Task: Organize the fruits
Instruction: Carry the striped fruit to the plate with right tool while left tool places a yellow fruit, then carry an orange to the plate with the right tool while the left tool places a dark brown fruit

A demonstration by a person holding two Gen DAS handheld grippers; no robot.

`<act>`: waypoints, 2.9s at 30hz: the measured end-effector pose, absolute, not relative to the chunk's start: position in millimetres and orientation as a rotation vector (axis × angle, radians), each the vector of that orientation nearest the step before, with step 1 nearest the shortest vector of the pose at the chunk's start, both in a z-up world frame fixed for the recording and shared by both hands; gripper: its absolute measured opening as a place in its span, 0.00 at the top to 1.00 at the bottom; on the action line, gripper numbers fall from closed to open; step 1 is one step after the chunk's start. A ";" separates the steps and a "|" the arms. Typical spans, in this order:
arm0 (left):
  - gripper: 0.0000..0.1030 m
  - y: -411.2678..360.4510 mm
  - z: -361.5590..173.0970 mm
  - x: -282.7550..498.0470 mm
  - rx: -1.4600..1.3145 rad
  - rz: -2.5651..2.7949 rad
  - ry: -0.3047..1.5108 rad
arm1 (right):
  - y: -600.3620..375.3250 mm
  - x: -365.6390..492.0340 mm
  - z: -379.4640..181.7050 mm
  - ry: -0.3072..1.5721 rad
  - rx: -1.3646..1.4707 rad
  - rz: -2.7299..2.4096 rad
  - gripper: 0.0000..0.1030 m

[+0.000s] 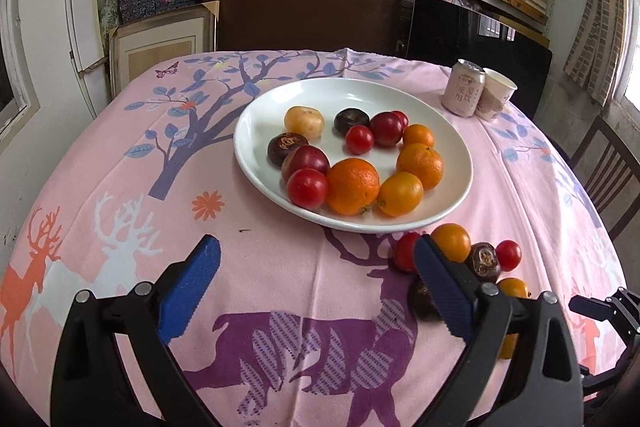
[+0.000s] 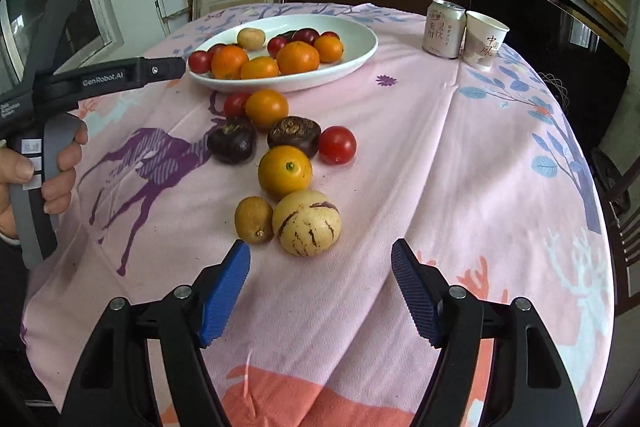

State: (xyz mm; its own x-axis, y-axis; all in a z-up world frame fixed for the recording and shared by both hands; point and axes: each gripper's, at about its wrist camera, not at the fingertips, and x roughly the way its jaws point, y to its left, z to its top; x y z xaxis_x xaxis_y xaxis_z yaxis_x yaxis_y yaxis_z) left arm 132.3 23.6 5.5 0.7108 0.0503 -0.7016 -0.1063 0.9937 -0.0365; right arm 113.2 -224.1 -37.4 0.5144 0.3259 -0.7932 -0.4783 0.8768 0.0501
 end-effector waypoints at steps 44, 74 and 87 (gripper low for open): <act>0.72 -76.6 -28.6 91.4 0.148 -0.262 0.910 | -233.0 144.1 -52.4 0.903 -0.060 0.512 0.61; 0.15 63.9 26.4 222.0 -0.162 0.087 0.761 | -175.5 231.7 5.5 0.731 0.372 0.600 0.42; 0.09 17.1 8.8 155.1 -0.055 0.042 0.802 | -208.4 155.1 -18.5 0.843 -0.059 0.491 0.36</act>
State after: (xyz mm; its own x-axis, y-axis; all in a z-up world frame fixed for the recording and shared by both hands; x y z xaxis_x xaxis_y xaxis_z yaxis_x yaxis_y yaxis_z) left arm 155.1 17.1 8.8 0.6947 0.0168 -0.7191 -0.0583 0.9978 -0.0330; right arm 155.1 -208.4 -18.5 0.5607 0.3937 -0.7285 -0.4393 0.8872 0.1413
